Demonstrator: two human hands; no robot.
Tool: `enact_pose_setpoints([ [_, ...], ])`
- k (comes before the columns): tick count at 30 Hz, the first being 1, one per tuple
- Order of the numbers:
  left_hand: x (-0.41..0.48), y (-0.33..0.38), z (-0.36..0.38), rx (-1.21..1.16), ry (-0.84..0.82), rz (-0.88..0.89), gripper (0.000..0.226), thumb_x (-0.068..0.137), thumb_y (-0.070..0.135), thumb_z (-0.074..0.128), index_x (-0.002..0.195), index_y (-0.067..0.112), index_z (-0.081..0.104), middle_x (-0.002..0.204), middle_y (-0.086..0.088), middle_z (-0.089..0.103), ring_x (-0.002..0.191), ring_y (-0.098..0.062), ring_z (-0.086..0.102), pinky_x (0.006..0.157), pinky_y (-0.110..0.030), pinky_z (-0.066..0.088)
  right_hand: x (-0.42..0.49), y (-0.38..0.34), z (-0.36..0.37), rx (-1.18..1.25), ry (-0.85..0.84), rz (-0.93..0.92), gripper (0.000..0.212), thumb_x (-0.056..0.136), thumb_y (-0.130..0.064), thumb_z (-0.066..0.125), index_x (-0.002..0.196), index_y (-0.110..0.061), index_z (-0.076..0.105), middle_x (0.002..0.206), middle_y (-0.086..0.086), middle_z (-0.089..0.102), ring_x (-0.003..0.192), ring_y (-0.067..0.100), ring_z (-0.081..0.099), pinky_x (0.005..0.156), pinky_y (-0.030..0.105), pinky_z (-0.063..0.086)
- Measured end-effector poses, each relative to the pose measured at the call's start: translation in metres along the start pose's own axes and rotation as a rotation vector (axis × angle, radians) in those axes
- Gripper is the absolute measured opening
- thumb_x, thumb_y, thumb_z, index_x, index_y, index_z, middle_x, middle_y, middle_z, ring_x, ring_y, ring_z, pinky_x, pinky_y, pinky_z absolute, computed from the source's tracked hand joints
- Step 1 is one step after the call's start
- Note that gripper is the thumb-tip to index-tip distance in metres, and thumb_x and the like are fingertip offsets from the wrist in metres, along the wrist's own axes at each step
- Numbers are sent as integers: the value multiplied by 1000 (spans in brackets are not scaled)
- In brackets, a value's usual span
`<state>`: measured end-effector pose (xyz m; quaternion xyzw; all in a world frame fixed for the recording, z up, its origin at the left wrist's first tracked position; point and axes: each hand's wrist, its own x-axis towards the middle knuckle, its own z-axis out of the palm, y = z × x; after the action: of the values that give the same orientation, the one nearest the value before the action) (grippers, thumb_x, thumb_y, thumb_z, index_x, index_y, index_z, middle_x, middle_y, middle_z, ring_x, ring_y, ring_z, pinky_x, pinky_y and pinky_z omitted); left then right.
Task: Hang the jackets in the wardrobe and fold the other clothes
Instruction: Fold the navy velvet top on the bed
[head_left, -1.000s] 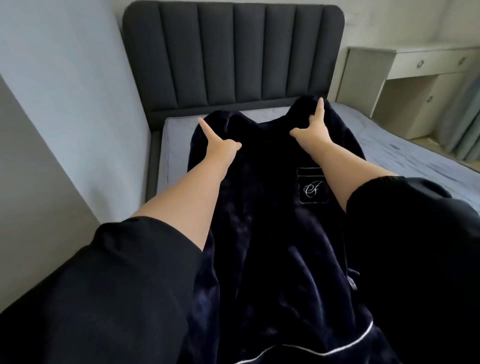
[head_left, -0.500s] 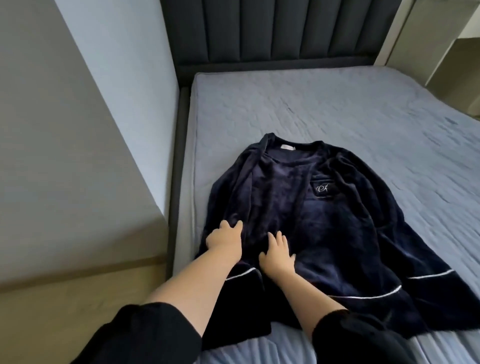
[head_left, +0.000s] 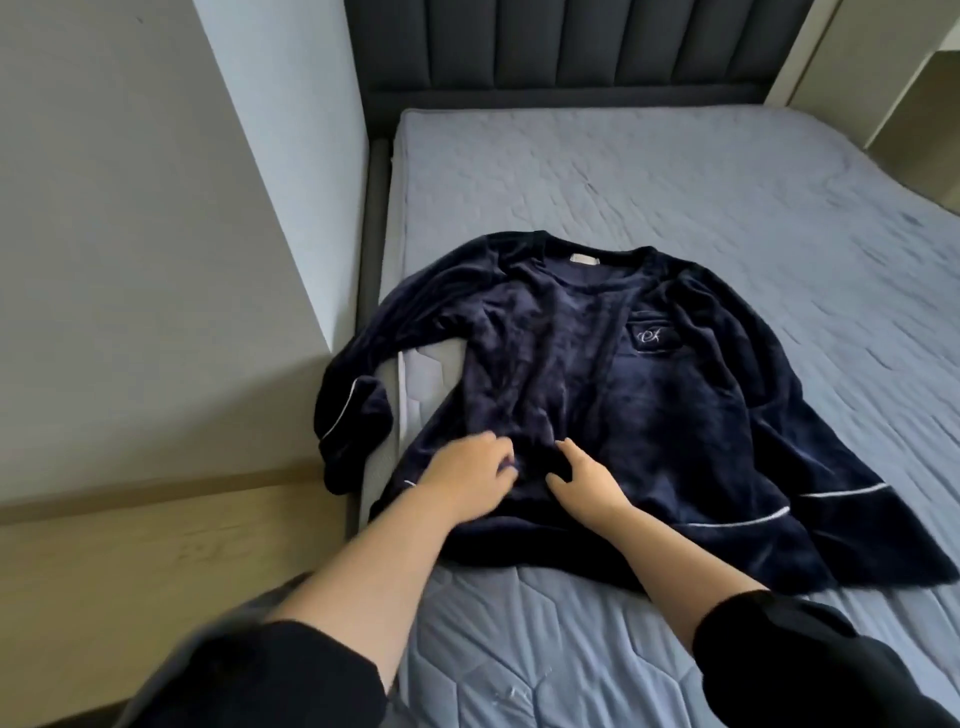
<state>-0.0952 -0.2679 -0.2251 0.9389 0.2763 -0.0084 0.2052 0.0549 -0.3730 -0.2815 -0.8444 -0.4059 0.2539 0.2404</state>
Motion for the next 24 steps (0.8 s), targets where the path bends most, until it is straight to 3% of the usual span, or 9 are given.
enact_pose_setpoints([
  [3, -28, 9, 50, 115, -362, -13, 86, 80, 67, 52, 146, 19, 28, 150, -11, 25, 140, -28, 19, 113, -38, 15, -43, 12, -10, -67, 280, -190, 56, 89, -30, 60, 139, -13, 41, 142, 2, 45, 131, 19, 41, 104, 24, 30],
  [5, -35, 3, 56, 305, -360, 61, 99, 75, 58, 63, 151, 22, 10, 157, -9, 4, 145, -26, 2, 116, -44, 1, -72, 28, -14, -271, 377, -370, 65, 74, -35, 75, 129, -8, 53, 132, 9, 54, 123, 27, 50, 103, 36, 35],
  [7, -37, -2, 50, 433, -260, 68, 91, 78, 31, 68, 150, 24, 12, 157, -8, 3, 144, -26, 5, 115, -46, 6, -95, 48, -14, -603, 318, -483, 81, 54, -49, 83, 119, -6, 63, 122, 14, 61, 114, 32, 59, 97, 52, 41],
  [9, -40, -3, 43, 516, -134, 37, 80, 78, 10, 66, 145, 23, 25, 149, -10, 16, 135, -29, 21, 109, -44, 25, -111, 60, -18, -806, 209, -399, 93, 39, -58, 84, 117, -10, 67, 119, 14, 64, 111, 31, 62, 91, 57, 44],
  [12, -43, 4, 30, 434, 115, 29, 51, 78, -2, 58, 125, 17, 50, 121, -7, 39, 110, -28, 41, 83, -35, 40, -117, 64, -30, -863, 330, -229, 79, 27, -27, 93, 100, -6, 73, 108, 19, 67, 99, 36, 66, 85, 60, 46],
  [16, -47, 6, 6, 141, 551, 151, 40, 50, -14, 69, 86, 4, 68, 80, -13, 60, 75, -35, 58, 57, -38, 47, -111, 57, -61, -672, 547, -305, 43, 33, 12, 76, 72, -1, 62, 73, 15, 59, 63, 36, 59, 59, 41, 54],
  [18, -51, 5, -4, -121, 514, -83, 33, 61, -5, 62, 90, 11, 66, 84, -14, 64, 79, -37, 60, 60, -36, 45, -111, 49, -74, -466, 546, -197, 43, 44, 12, 70, 84, -1, 60, 73, 14, 60, 66, 36, 60, 51, 36, 46],
  [21, -51, -2, -3, -21, 36, -505, 18, 81, 13, 49, 95, 17, 61, 105, -10, 64, 99, -33, 59, 75, -30, 44, -113, 35, -78, -533, 246, -25, 28, 68, -9, 60, 95, -14, 56, 82, 10, 66, 78, 33, 62, 59, 33, 42],
  [24, -56, -4, 9, 166, -173, -474, 24, 86, 18, 48, 107, 16, 60, 117, -8, 59, 113, -29, 52, 87, -37, 45, -118, 37, -70, -460, -314, 72, 20, 81, -26, 56, 94, -15, 67, 92, 5, 68, 88, 21, 61, 73, 27, 45],
])
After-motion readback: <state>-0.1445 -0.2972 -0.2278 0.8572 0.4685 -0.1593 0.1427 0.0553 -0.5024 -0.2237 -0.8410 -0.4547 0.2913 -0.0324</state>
